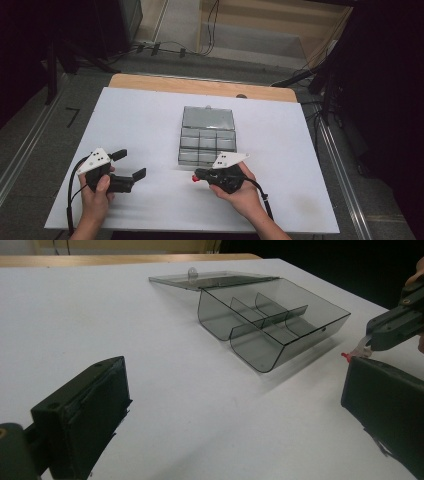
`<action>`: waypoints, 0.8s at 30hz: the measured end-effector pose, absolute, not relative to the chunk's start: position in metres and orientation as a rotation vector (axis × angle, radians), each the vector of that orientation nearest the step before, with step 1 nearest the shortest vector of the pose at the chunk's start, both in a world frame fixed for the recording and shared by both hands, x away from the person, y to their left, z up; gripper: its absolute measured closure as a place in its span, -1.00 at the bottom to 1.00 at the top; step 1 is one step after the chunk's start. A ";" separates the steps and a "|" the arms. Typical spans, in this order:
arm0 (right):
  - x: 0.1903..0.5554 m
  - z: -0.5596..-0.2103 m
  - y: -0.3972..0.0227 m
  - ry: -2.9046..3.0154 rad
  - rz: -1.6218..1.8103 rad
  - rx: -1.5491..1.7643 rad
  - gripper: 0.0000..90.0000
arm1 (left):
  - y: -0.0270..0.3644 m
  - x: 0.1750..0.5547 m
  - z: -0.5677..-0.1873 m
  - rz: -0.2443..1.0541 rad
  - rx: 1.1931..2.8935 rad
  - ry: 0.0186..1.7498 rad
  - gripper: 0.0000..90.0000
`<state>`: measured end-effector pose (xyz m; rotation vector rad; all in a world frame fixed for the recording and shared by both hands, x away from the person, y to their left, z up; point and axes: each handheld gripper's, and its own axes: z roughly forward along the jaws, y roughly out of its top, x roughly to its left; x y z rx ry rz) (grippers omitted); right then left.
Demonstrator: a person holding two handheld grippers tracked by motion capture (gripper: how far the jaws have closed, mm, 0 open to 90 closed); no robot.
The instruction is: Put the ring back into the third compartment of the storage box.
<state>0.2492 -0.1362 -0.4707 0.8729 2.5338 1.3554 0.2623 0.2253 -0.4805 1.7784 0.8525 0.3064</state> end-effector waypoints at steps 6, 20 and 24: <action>0.250 -0.465 -0.141 2.525 1.373 0.879 0.89 | 0.225 0.262 -0.481 0.307 1.780 0.852 -1.00; 0.254 -0.454 -0.150 2.509 1.389 0.875 0.89 | 0.224 0.262 -0.480 0.307 1.777 0.848 -1.00; 0.256 -0.451 -0.154 2.496 1.393 0.883 0.89 | 0.223 0.262 -0.480 0.305 1.774 0.848 -1.00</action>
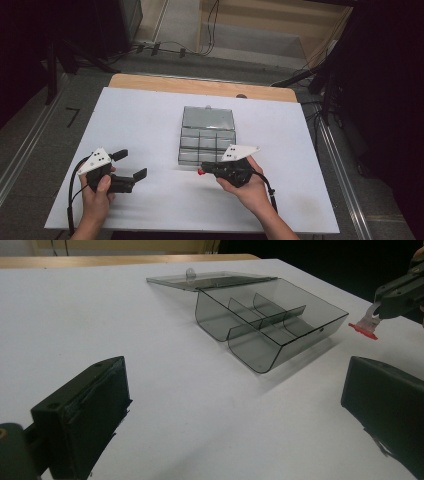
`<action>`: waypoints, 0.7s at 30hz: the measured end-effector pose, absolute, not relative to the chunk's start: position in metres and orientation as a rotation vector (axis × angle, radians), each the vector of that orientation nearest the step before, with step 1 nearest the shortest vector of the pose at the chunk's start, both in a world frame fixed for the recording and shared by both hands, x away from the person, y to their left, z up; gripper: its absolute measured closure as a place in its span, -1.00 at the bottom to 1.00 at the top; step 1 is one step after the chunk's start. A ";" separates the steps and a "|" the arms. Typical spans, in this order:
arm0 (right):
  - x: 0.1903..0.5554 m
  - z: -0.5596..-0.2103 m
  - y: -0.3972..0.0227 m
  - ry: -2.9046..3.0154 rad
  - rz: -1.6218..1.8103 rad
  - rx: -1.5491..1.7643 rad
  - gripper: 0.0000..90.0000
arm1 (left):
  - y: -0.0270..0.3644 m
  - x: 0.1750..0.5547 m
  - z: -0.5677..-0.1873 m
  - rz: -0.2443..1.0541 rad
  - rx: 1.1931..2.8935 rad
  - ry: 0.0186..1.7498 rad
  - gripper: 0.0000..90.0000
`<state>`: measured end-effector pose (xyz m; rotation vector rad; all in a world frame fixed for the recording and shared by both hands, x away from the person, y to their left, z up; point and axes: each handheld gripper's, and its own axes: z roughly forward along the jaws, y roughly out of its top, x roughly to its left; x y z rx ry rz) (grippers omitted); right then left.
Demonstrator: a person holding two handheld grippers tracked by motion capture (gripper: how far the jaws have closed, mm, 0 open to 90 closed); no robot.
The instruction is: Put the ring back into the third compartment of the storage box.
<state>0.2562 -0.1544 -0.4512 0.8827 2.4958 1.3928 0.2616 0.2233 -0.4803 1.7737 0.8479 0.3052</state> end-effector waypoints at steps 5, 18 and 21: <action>0.259 -0.447 -0.161 2.479 1.415 0.903 0.89 | 0.220 0.260 -0.480 0.304 1.773 0.841 -1.00; 0.271 -0.439 -0.174 2.444 1.434 0.954 0.89 | 0.220 0.258 -0.478 0.308 1.763 0.837 -1.00; 0.275 -0.438 -0.178 2.440 1.423 0.971 0.89 | 0.220 0.258 -0.478 0.308 1.763 0.836 -1.00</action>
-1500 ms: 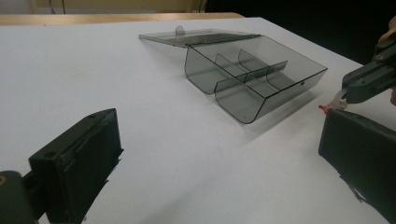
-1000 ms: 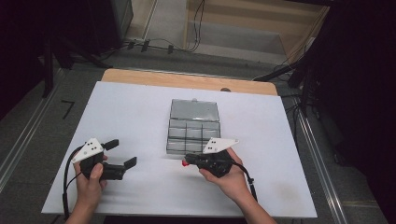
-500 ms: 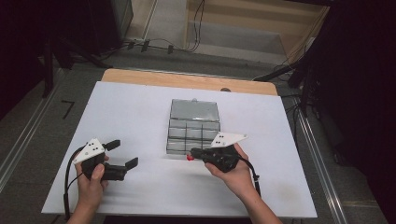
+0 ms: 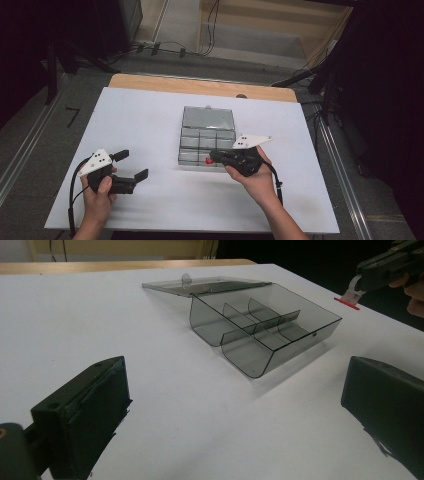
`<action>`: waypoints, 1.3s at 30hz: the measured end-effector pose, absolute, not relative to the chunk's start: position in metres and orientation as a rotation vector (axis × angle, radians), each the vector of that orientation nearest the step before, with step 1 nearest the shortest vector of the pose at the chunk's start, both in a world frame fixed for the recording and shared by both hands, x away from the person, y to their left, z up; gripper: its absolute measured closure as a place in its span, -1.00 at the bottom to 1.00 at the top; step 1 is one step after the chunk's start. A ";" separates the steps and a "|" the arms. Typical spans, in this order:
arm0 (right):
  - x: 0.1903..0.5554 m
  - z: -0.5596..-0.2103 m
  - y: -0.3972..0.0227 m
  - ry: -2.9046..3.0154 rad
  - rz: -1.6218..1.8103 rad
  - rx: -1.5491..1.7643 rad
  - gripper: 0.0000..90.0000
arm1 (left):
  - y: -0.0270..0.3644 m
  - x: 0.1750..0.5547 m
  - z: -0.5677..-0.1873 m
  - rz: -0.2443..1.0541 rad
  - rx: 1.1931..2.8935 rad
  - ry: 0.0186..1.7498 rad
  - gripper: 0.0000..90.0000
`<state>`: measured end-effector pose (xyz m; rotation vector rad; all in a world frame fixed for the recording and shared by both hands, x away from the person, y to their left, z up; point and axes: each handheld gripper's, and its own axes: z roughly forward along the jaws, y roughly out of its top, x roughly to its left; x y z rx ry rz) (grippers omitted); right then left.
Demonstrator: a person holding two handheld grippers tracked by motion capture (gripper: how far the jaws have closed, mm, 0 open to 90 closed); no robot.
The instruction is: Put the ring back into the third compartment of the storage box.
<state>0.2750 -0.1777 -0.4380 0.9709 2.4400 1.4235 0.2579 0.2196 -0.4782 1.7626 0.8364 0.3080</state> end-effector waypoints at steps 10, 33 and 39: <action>0.288 -0.432 -0.189 2.404 1.426 1.018 0.89 | 0.220 0.258 -0.478 0.308 1.760 0.836 -1.00; 0.314 -0.428 -0.202 2.348 1.405 1.091 0.89 | 0.222 0.258 -0.477 0.308 1.752 0.842 -1.00; 0.320 -0.431 -0.205 2.332 1.391 1.113 0.89 | 0.222 0.258 -0.477 0.308 1.752 0.843 -1.00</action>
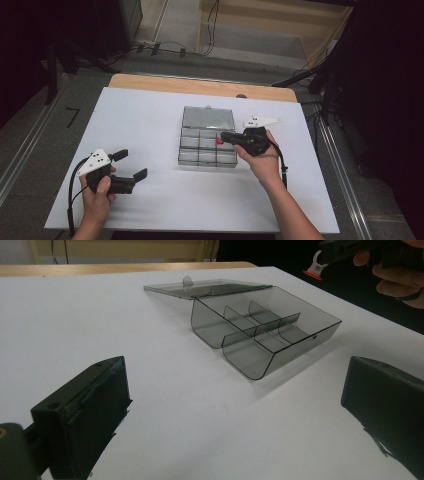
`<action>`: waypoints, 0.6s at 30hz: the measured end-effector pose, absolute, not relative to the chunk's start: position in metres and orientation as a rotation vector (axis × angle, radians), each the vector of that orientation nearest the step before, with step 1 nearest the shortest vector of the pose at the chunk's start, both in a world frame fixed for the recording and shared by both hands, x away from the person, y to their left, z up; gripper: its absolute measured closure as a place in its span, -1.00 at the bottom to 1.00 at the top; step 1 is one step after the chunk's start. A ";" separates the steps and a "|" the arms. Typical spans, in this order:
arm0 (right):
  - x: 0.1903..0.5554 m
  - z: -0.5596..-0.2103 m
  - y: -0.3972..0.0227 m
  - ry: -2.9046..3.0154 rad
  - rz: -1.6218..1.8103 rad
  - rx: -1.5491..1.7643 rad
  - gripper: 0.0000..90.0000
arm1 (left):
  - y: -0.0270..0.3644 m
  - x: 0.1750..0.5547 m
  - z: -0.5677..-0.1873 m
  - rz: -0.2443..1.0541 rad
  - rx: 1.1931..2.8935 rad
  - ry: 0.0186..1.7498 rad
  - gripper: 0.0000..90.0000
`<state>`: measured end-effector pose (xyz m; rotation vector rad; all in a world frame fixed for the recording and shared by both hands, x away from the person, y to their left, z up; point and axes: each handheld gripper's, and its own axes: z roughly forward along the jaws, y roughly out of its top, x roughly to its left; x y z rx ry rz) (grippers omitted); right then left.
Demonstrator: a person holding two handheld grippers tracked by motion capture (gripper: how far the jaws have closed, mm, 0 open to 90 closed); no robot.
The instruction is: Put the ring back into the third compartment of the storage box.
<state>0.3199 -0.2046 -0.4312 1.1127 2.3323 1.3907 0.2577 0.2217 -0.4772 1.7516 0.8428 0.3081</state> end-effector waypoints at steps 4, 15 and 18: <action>0.325 -0.433 -0.206 2.319 1.387 1.128 0.89 | 0.222 0.258 -0.477 0.308 1.752 0.843 -1.00; 0.337 -0.438 -0.210 2.302 1.360 1.169 0.89 | 0.223 0.258 -0.477 0.310 1.748 0.844 -1.00; 0.340 -0.440 -0.211 2.297 1.348 1.176 0.89 | 0.223 0.258 -0.477 0.311 1.746 0.847 -1.00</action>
